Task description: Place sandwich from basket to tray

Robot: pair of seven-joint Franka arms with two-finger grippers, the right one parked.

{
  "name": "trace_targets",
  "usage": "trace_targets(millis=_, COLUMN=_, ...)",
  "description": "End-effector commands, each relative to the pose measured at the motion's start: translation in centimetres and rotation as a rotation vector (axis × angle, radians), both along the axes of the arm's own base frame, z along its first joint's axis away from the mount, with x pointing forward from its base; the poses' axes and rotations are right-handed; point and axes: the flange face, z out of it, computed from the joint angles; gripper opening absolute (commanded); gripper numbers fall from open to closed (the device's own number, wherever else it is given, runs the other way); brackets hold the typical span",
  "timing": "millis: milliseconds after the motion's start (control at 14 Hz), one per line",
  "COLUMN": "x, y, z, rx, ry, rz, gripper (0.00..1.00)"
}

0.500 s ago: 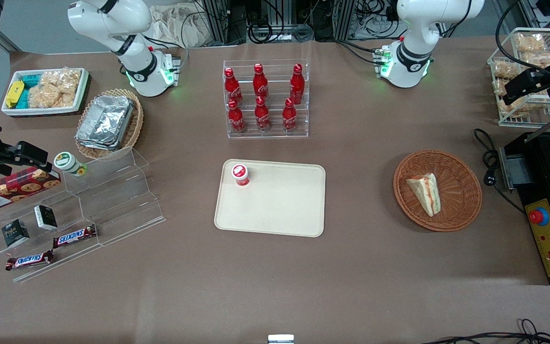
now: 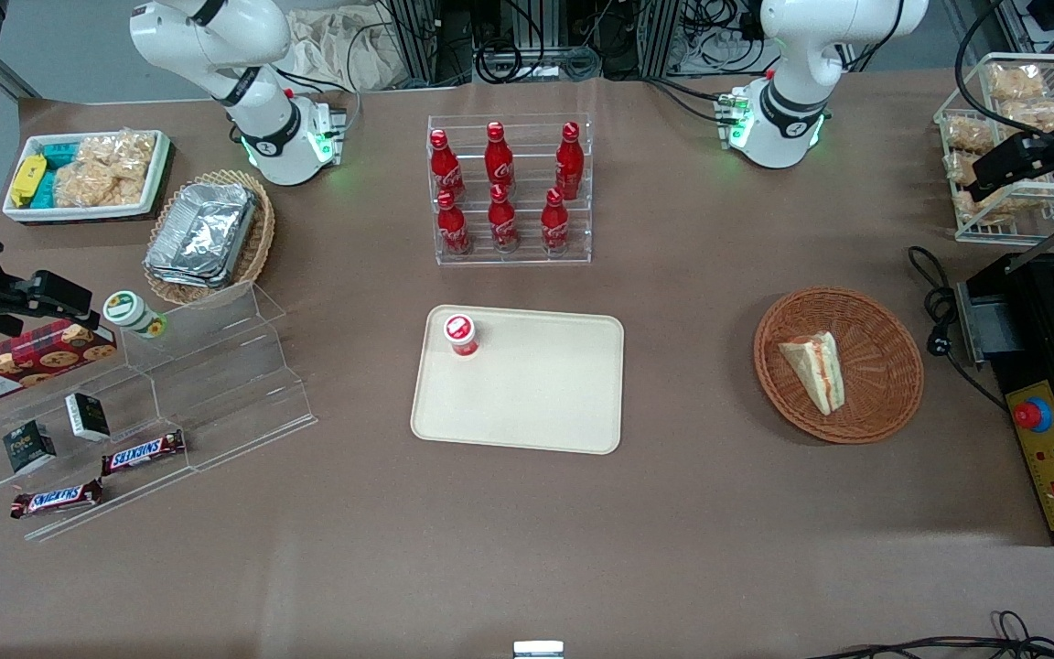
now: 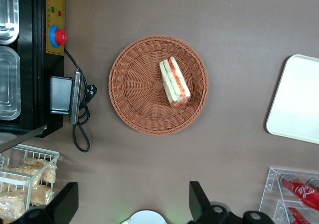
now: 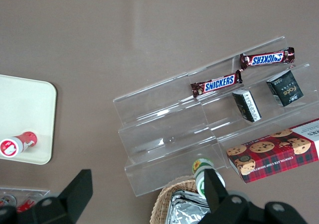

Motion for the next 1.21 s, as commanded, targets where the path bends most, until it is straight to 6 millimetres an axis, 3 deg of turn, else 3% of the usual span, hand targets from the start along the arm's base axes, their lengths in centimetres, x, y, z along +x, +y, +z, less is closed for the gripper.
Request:
trace_targets(millis=0, x=1.8, y=-0.3, z=-2.4, rx=0.011, ry=0.04, rz=0.003, gripper=1.0)
trace_targets(millis=429, x=8.6, y=-1.4, z=-13.0, rx=0.016, ry=0.103, rz=0.264, gripper=1.0)
trace_targets(millis=643, x=10.7, y=-2.1, z=-20.2, rx=0.016, ry=0.109, rz=0.324, gripper=1.0)
trace_targets(millis=1000, x=11.1, y=-6.4, z=-31.5, rx=0.033, ry=0.094, rz=0.408, gripper=1.0)
trace_targets(millis=1143, x=9.8, y=-6.3, z=-34.9, rx=0.046, ry=0.106, rz=0.401, gripper=1.0)
